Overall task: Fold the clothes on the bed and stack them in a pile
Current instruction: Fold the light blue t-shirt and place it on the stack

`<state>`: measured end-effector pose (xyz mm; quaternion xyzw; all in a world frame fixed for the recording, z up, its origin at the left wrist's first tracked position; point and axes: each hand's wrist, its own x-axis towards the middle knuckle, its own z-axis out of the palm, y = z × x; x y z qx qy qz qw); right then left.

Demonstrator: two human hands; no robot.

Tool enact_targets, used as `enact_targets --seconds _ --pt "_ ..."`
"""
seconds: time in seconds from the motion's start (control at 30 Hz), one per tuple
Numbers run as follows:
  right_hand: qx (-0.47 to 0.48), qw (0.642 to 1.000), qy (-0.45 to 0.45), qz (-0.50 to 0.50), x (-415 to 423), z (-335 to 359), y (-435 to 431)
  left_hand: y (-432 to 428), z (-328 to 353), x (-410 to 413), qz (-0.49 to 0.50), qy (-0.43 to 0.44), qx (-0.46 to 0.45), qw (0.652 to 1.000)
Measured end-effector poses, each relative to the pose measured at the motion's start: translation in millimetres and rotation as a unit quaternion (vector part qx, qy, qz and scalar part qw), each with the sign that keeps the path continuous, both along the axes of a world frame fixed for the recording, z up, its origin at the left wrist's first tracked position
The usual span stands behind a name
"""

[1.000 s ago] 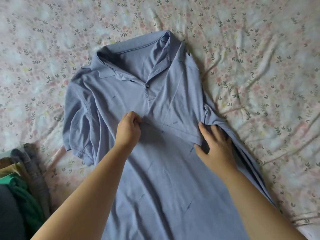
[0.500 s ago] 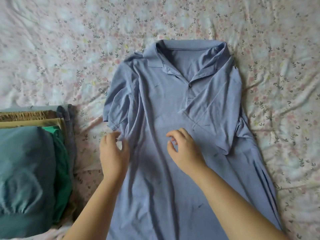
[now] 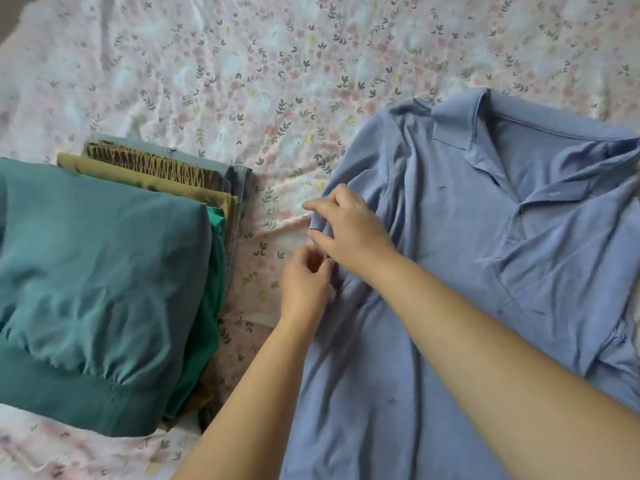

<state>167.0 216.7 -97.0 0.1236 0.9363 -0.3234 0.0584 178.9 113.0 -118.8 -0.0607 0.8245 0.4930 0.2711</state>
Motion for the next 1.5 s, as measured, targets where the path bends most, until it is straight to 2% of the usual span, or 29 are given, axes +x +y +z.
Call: enact_targets --seconds 0.07,0.13,0.27,0.37,0.43,0.53,0.6,0.67,0.77,0.87,0.97,1.07,1.13,1.3,1.43,1.5 --pt "0.101 0.991 -0.052 0.064 -12.8 -5.0 1.0 -3.0 1.8 2.7 0.013 0.008 0.019 1.000" --pt "0.129 0.986 -0.065 0.081 -18.3 -7.6 4.8 -6.1 1.6 5.0 0.029 0.005 0.034 0.999" --pt "0.031 0.999 0.014 -0.006 -21.2 1.4 8.0 -11.3 3.4 2.8 0.051 0.011 0.034 0.998" --pt "-0.061 0.990 0.102 -0.080 -26.5 20.9 3.1 -15.1 17.5 -5.7 0.066 0.062 0.013 0.996" --pt "-0.162 0.962 0.161 -0.150 -28.6 39.0 -0.3 -17.5 30.9 -10.4 0.085 0.106 0.003 0.991" --pt "-0.315 0.874 0.243 -0.279 -11.7 64.4 5.7 -19.4 50.9 -9.5 0.086 0.185 -0.004 0.979" --pt "-0.344 0.834 0.261 -0.343 18.8 66.7 18.6 -18.9 56.0 -3.0 0.046 0.224 -0.019 0.973" --pt "-0.341 0.820 0.238 -0.393 59.9 54.0 34.1 -16.7 50.7 8.2 -0.011 0.226 -0.051 0.973" --pt "-0.274 0.836 0.112 -0.462 123.0 17.0 55.7 -14.9 33.4 33.3 -0.068 0.158 -0.099 0.980" --pt "-0.220 0.860 0.003 -0.460 160.0 -16.8 70.7 -11.3 25.4 56.5 -0.088 0.110 -0.095 0.985" --pt "-0.175 0.906 -0.018 -0.385 161.6 -24.7 73.6 -3.5 24.3 65.2 -0.102 0.113 -0.097 0.984" --pt "-0.083 0.949 -0.016 -0.304 152.7 -25.2 74.9 3.1 18.6 62.3 -0.147 0.175 -0.150 0.962" --pt "-0.058 0.947 0.001 -0.317 149.4 -22.5 78.7 6.0 15.6 58.5 -0.179 0.200 -0.162 0.949" --pt "-0.064 0.924 0.079 -0.368 153.3 -9.2 90.3 5.7 6.9 51.9 -0.229 0.214 -0.165 0.935" --pt "-0.136 0.896 0.118 -0.405 154.0 -4.1 99.8 9.2 7.6 53.7 -0.294 0.338 -0.167 0.878" --pt "-0.146 0.890 0.111 -0.418 152.5 -4.4 104.6 12.7 6.7 53.8 -0.282 0.364 -0.152 0.875"
